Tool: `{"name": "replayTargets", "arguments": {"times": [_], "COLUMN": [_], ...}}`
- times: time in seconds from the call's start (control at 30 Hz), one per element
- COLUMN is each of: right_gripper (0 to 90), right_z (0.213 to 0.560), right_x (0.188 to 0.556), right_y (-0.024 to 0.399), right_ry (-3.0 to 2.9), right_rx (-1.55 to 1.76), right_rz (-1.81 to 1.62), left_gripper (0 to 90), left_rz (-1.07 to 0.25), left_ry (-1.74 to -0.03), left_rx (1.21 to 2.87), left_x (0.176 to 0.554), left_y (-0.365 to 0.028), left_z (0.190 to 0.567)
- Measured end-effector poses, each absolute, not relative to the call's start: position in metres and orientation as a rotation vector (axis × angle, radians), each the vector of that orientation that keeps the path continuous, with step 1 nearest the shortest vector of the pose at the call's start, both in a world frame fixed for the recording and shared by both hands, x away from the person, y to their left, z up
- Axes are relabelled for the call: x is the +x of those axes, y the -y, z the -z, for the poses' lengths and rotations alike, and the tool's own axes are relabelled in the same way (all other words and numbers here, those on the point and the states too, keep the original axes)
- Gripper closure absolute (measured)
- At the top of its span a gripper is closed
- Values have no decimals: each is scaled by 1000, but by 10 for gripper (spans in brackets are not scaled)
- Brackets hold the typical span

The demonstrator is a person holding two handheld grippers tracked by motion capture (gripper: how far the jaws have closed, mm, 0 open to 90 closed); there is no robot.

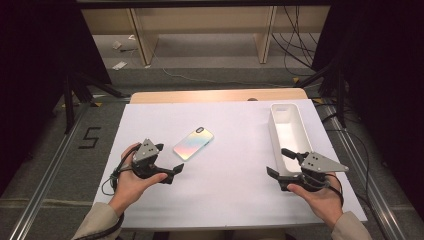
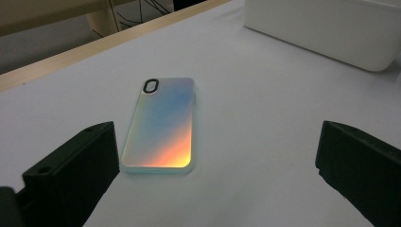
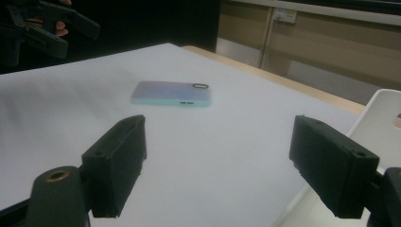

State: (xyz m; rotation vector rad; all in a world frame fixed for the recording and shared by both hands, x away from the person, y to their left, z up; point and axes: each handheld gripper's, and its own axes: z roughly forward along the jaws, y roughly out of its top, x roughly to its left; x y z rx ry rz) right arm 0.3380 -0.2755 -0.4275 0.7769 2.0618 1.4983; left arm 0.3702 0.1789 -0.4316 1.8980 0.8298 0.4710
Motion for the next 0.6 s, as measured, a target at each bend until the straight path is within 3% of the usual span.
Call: {"name": "replayTargets", "arguments": {"times": [0.6], "right_gripper": [204], "right_z": [427], "right_x": [337], "right_y": [275], "right_ry": [-2062], "right_rx": [773], "right_rz": [-1501], "left_gripper": [0], "left_rz": [-472], "left_ry": [-838], "left_rx": [1913], "left_x": [371], "left_y": [-178], "left_z": [433]}}
